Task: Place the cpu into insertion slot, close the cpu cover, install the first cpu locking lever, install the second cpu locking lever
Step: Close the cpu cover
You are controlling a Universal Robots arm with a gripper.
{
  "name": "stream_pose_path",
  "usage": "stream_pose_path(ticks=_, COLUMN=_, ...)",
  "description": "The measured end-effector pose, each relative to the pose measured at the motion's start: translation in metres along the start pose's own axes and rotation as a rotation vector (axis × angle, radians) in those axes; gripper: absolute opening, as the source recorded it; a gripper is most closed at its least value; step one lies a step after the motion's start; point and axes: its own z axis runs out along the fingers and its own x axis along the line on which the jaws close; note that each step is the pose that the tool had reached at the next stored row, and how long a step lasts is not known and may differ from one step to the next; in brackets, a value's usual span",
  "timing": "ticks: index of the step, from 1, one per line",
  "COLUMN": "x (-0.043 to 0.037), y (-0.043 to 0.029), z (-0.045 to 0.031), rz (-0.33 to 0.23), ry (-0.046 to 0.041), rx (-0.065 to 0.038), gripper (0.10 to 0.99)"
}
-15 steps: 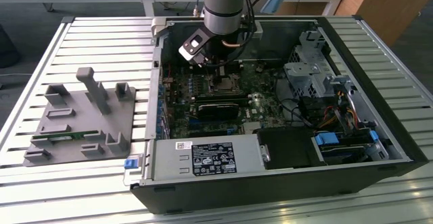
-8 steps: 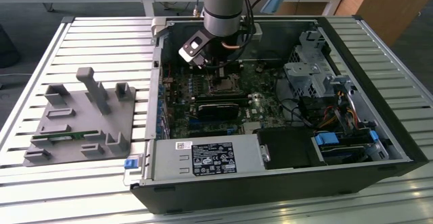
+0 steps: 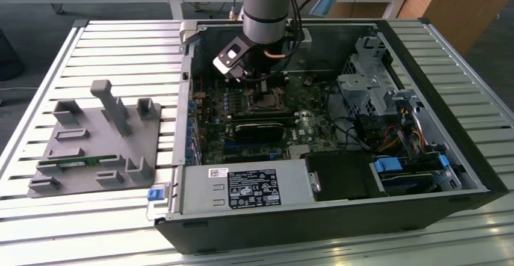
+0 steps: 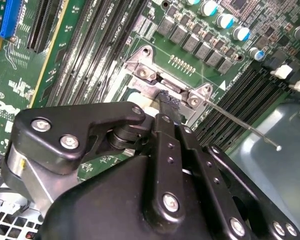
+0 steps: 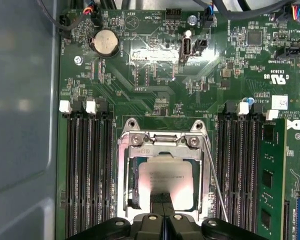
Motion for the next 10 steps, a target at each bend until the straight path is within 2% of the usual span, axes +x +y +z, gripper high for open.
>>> stream_pose_path(ticks=3, x=0.0004, y=0.0042, z=-0.0002, rz=0.0, ry=-0.0014, rx=0.003, gripper=0.106)
stream_pose_path(ticks=7, x=0.0018, y=0.0056, z=-0.001, rz=0.0, ry=-0.0026, rx=0.005, gripper=0.106)
stream_pose_path(ticks=10, x=0.0029, y=0.0062, z=-0.0026, rz=0.0, ry=0.0028, rx=0.001, gripper=0.106)
